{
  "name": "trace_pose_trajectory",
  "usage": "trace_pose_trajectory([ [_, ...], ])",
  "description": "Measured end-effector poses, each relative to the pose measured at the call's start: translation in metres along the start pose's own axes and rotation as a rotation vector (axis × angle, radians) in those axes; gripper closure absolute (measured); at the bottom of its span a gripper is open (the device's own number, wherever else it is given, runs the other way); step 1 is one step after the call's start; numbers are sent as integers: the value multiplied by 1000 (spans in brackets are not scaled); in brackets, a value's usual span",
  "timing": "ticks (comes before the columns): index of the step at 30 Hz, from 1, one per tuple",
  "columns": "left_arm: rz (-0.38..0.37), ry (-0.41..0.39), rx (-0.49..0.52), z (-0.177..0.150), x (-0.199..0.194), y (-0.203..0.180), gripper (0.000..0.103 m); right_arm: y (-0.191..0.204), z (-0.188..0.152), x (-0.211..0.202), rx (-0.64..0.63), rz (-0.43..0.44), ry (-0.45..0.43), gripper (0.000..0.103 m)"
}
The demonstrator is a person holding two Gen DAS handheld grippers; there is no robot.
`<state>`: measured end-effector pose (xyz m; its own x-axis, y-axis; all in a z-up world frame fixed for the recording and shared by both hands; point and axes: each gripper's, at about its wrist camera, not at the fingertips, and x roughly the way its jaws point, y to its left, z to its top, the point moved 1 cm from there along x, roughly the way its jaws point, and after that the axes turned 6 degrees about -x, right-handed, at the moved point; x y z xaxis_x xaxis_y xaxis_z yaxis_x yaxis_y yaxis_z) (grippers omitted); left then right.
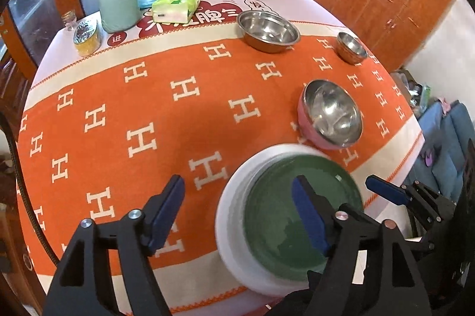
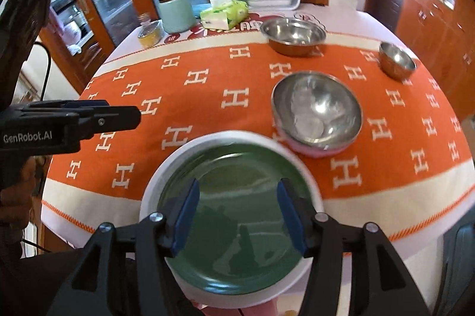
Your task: Organize plates and bowls
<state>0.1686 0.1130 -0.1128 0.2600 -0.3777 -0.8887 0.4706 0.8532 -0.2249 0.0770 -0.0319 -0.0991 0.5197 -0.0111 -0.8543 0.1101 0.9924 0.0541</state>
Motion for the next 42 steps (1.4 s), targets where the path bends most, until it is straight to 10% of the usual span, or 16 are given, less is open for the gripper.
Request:
trace_pose_trajectory([
  [20,114,-17,-67,81,18,-119,25,-136,71,-16,-93,59,-140,43],
  [42,229,5,-257,186,48,-112,25,-206,196,7,-153,38,-288,38],
])
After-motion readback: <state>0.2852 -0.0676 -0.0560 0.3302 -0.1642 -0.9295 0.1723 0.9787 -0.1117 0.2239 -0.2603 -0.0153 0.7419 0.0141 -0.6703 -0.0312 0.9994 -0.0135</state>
